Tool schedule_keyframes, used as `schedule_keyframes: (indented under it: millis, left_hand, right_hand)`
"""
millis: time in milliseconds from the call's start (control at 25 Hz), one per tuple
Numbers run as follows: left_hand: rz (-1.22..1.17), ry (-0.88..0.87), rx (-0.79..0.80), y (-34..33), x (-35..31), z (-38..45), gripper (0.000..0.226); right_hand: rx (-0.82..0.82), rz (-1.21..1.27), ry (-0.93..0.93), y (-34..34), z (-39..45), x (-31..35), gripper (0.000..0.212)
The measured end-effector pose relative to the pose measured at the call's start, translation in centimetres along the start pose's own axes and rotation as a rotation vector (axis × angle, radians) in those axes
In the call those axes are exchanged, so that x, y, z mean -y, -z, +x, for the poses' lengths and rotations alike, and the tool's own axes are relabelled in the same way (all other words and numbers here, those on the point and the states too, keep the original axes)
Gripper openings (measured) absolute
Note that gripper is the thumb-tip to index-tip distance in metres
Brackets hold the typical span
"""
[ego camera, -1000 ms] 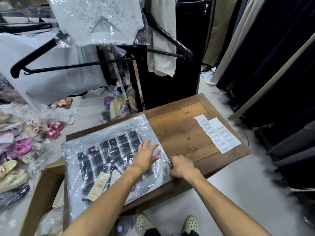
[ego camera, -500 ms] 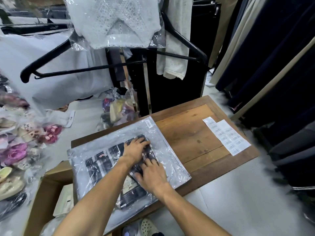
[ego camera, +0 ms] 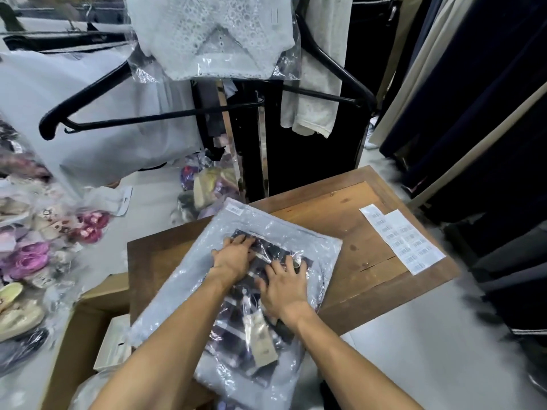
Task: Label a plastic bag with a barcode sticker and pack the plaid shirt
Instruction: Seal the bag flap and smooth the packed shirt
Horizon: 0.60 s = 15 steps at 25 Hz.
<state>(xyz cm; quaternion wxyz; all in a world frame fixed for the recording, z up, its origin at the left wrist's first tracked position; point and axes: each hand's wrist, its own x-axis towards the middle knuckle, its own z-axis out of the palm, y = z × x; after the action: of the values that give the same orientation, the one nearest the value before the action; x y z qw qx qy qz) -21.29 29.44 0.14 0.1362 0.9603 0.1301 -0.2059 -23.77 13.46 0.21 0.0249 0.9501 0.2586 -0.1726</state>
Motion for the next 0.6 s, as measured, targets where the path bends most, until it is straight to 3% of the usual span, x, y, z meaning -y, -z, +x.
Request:
schedule_keyframes:
  millis: [320,600]
  left_hand:
    - [-0.055,0.093,-0.064,-1.1,-1.2,-0.8,0.053]
    - [-0.210,0.088,-0.032,-0.7,-1.5,-1.0,0.081]
  right_hand:
    - [0.085,-0.023,0.062,1.3,3.4,-5.2,0.068]
    - [0.253,0.009,0.131,3.1,6.5,-7.7,0.083]
